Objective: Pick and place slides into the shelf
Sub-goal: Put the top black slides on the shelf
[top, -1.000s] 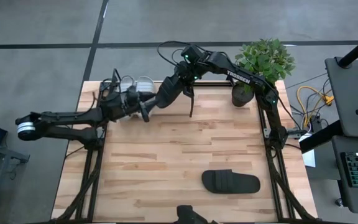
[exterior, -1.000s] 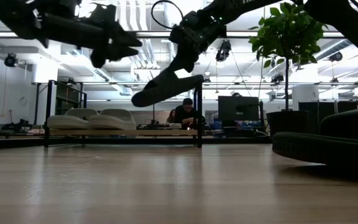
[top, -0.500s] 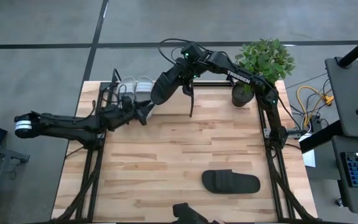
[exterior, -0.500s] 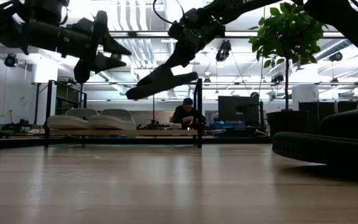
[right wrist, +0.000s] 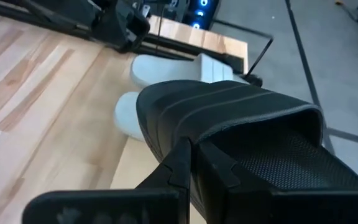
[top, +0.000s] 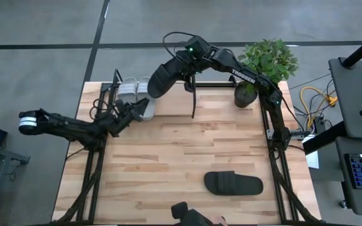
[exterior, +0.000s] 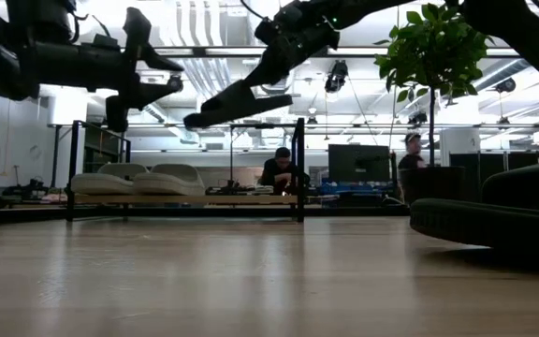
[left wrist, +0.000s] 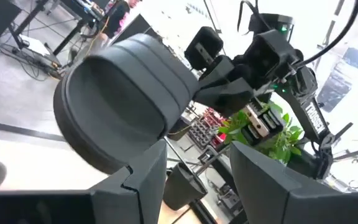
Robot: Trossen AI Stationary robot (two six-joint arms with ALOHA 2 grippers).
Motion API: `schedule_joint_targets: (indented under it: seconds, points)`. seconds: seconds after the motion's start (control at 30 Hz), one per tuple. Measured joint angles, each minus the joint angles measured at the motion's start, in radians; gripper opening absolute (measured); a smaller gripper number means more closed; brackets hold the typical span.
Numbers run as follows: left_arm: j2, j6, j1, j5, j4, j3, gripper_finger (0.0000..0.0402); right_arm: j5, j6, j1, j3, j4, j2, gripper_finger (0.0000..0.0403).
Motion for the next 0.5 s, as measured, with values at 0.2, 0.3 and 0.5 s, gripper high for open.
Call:
schedule_joint_targets:
  seconds: [0.2, 0.3, 0.5]
  points:
    - [0.023, 0.0, 0.0, -0.012, 0.001, 0.011, 0.0161, -0.003, 0.0, 0.0, 0.047, -0.007, 0.0, 0.0009]
    - [0.011, 0.001, 0.0, -0.032, 0.002, 0.007, 0.0161, -0.004, 0.001, 0.0, 0.074, -0.016, -0.004, 0.0009]
    - [-0.009, 0.001, 0.001, -0.055, 0.009, 0.002, 0.0161, -0.04, 0.001, -0.001, 0.121, -0.068, -0.025, 0.0008]
